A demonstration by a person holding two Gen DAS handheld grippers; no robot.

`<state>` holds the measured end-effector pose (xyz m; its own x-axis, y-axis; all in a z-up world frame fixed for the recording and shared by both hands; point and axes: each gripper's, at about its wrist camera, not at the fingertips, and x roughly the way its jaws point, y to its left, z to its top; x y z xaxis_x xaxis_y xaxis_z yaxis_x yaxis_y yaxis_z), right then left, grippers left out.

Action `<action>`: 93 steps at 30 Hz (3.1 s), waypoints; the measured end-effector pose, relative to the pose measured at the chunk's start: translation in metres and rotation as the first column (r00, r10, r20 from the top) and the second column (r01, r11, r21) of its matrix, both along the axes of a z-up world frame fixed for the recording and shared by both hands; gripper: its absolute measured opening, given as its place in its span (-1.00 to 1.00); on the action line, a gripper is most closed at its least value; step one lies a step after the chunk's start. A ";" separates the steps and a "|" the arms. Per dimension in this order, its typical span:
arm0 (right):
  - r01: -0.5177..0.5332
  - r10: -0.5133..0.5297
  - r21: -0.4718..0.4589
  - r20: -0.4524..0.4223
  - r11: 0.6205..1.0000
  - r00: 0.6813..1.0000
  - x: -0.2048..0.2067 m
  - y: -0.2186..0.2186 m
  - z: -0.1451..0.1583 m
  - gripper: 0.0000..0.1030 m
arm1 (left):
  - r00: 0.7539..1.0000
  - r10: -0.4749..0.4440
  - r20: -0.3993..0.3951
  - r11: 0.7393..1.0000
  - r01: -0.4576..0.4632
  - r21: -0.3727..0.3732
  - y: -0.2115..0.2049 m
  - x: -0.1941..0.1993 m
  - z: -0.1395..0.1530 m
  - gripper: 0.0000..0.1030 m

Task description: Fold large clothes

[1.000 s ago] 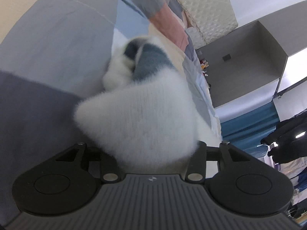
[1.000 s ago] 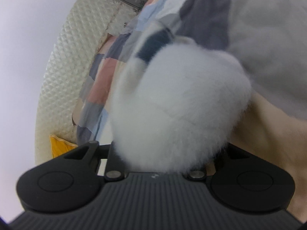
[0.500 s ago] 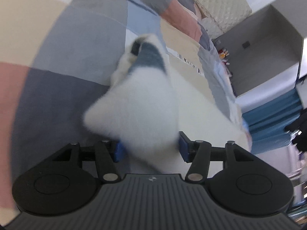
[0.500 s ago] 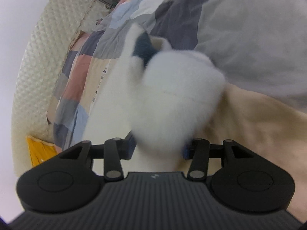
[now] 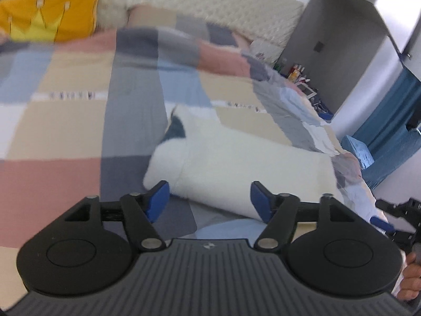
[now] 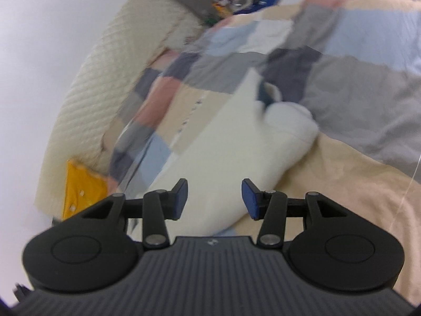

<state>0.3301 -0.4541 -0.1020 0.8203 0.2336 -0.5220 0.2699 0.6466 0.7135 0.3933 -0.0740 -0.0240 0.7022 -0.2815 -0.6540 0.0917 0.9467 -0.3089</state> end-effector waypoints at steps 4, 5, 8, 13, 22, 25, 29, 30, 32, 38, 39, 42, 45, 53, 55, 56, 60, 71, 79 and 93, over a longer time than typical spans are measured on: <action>-0.044 0.052 -0.115 0.066 0.992 0.997 -0.031 0.020 0.035 -0.05 | 0.997 -0.002 0.083 0.999 -0.002 0.054 -0.007 -0.052 0.037 0.79; -0.054 0.066 -0.150 0.079 0.987 0.995 -0.039 0.026 0.044 -0.05 | 0.996 -0.004 0.088 0.998 -0.001 0.058 -0.009 -0.061 0.042 0.81; -0.088 0.123 -0.243 0.131 0.966 0.984 -0.066 0.044 0.068 -0.05 | 0.994 -0.016 0.113 0.997 0.008 0.074 -0.011 -0.094 0.057 0.87; -0.114 0.206 -0.399 0.196 0.910 0.959 -0.111 0.071 0.092 -0.05 | 0.981 -0.020 0.192 0.987 -0.012 0.161 -0.017 -0.153 0.079 0.91; -0.129 0.296 -0.532 0.241 0.837 0.925 -0.176 0.108 0.091 -0.05 | 0.952 -0.068 0.298 0.984 0.015 0.177 -0.020 -0.237 0.082 0.93; -0.134 0.310 -0.553 0.239 0.823 0.920 -0.190 0.118 0.086 -0.05 | 0.944 -0.074 0.322 0.983 0.014 0.184 -0.024 -0.254 0.075 0.93; -0.106 0.300 -0.576 0.253 0.810 0.920 -0.203 0.126 0.079 -0.05 | 0.936 -0.086 0.340 0.982 0.023 0.187 -0.027 -0.272 0.068 0.93; -0.091 0.291 -0.579 0.262 0.810 0.920 -0.206 0.127 0.077 -0.05 | 0.935 -0.087 0.344 0.981 0.021 0.190 -0.026 -0.275 0.066 0.93; -0.081 0.294 -0.596 0.270 0.799 0.917 -0.210 0.132 0.074 -0.05 | 0.934 -0.084 0.348 0.983 0.020 0.184 -0.024 -0.280 0.062 0.93; -0.078 0.319 -0.646 0.265 0.760 0.910 -0.220 0.153 0.061 -0.05 | 0.938 -0.091 0.334 0.985 0.036 0.169 -0.017 -0.282 0.043 0.93; -0.079 0.318 -0.645 0.263 0.760 0.911 -0.222 0.155 0.058 -0.05 | 0.940 -0.090 0.330 0.985 0.035 0.168 -0.016 -0.281 0.040 0.93; -0.083 0.317 -0.648 0.253 0.757 0.914 -0.224 0.161 0.050 -0.05 | 0.942 -0.087 0.324 0.987 0.038 0.156 -0.011 -0.281 0.036 0.93; -0.074 0.289 -0.631 0.246 0.772 0.925 -0.225 0.161 0.044 -0.05 | 0.940 -0.093 0.328 0.985 0.039 0.166 -0.009 -0.282 0.034 0.93; -0.062 0.258 -0.647 0.212 0.760 0.943 -0.228 0.161 0.033 -0.05 | 0.937 -0.137 0.322 0.981 0.084 0.174 -0.015 -0.283 0.027 0.93; -0.055 0.247 -0.651 0.207 0.757 0.947 -0.229 0.160 0.031 -0.02 | 0.937 -0.145 0.317 0.979 0.091 0.181 -0.018 -0.283 0.025 0.93; -0.053 0.241 -0.647 0.206 0.761 0.948 -0.229 0.159 0.031 0.02 | 0.937 -0.145 0.317 0.979 0.089 0.184 -0.019 -0.283 0.025 0.93; -0.040 0.223 -0.646 0.204 0.763 0.953 -0.229 0.154 0.032 0.30 | 0.937 -0.145 0.317 0.978 0.088 0.187 -0.020 -0.282 0.023 0.93; -0.004 0.185 -0.655 0.208 0.756 0.961 -0.228 0.149 0.032 1.00 | 0.937 -0.152 0.315 0.978 0.096 0.186 -0.024 -0.283 0.021 0.93; -0.003 0.187 -0.670 0.203 0.743 0.961 -0.228 0.150 0.033 1.00 | 0.937 -0.149 0.315 0.978 0.092 0.188 -0.026 -0.285 0.020 0.93; -0.013 0.191 -0.667 0.194 0.745 0.962 -0.230 0.155 0.032 1.00 | 0.936 -0.146 0.319 0.979 0.091 0.181 -0.027 -0.288 0.023 0.93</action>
<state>0.1002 -0.2995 -0.0702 0.9283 -0.0032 -0.3718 0.0570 0.9893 0.1340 0.1056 -0.1013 -0.0014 0.8535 -0.2868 -0.4350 0.2771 0.9569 -0.0872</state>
